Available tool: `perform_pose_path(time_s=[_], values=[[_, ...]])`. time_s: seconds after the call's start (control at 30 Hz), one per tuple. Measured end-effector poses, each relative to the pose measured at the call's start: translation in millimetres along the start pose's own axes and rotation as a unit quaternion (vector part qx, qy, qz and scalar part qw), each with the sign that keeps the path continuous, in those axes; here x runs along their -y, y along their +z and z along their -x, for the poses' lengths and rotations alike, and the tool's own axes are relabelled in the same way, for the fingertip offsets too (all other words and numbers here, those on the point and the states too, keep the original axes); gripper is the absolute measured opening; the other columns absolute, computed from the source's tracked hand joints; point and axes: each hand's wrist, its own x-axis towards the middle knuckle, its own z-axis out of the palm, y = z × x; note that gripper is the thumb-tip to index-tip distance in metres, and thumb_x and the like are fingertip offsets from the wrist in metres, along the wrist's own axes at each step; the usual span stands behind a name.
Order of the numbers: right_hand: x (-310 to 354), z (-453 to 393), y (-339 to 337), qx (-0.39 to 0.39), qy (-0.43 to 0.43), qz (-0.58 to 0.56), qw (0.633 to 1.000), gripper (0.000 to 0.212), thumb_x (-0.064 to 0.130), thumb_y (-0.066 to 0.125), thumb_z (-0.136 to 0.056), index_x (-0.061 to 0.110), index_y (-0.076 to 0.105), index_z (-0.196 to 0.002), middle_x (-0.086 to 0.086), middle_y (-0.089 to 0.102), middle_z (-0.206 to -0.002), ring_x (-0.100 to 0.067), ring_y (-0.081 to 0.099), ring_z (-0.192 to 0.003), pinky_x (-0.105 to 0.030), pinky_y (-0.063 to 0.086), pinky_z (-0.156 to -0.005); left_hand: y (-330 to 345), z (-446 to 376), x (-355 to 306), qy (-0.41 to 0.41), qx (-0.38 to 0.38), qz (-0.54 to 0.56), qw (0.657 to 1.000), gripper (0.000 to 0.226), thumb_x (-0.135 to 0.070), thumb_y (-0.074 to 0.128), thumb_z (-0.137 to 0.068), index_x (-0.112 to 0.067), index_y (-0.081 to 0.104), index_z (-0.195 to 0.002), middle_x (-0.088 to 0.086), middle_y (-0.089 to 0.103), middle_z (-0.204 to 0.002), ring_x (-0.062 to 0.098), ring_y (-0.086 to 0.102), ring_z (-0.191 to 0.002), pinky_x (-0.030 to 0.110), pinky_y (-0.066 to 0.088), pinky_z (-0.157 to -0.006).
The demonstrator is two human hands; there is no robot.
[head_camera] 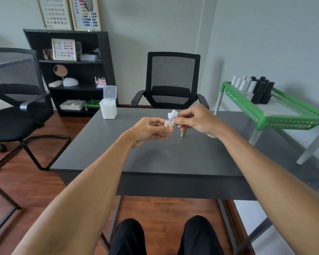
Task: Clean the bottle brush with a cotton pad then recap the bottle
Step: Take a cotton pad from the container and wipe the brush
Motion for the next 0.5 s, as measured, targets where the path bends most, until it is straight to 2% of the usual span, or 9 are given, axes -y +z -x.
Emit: perform_pose_path(time_s=[0.07,0.27,0.5], values=[[0.5,-0.7,-0.7,-0.01,0.001,0.003,1.0,0.015,0.014,0.08,-0.097,0.02,0.086,-0.085,0.003,0.076,-0.071,-0.009,0.07,-0.067,-0.022,0.061,-0.072,0.7,-0.6,-1.2,0.006,-0.014,-0.019,1.0,0.025,-0.024,0.096,-0.075,-0.021,0.086,-0.097,0.008,0.081,-0.098,0.02,0.079,-0.092,0.032,0.064,-0.084],[-4.4,-1.7,1.3,-0.054,-0.007,0.025,0.998,0.008,0.023,0.084,-0.094,0.022,0.087,-0.086,-0.001,0.079,-0.072,-0.011,0.075,-0.066,-0.023,0.063,-0.072,2.8,-4.5,-3.7,0.017,-0.037,-0.069,0.997,0.047,-0.048,0.104,-0.057,-0.026,0.086,-0.094,0.01,0.083,-0.102,0.024,0.079,-0.094,0.03,0.064,-0.079],[-7.6,-1.3,3.1,0.006,0.011,0.031,0.999,0.013,0.022,0.08,-0.098,0.018,0.086,-0.087,0.003,0.078,-0.074,-0.01,0.072,-0.07,-0.028,0.063,-0.08,-1.2,-0.8,-0.7,0.011,-0.009,-0.089,0.996,0.053,-0.049,0.103,-0.059,-0.023,0.086,-0.102,0.011,0.083,-0.103,0.019,0.077,-0.089,0.028,0.062,-0.082]])
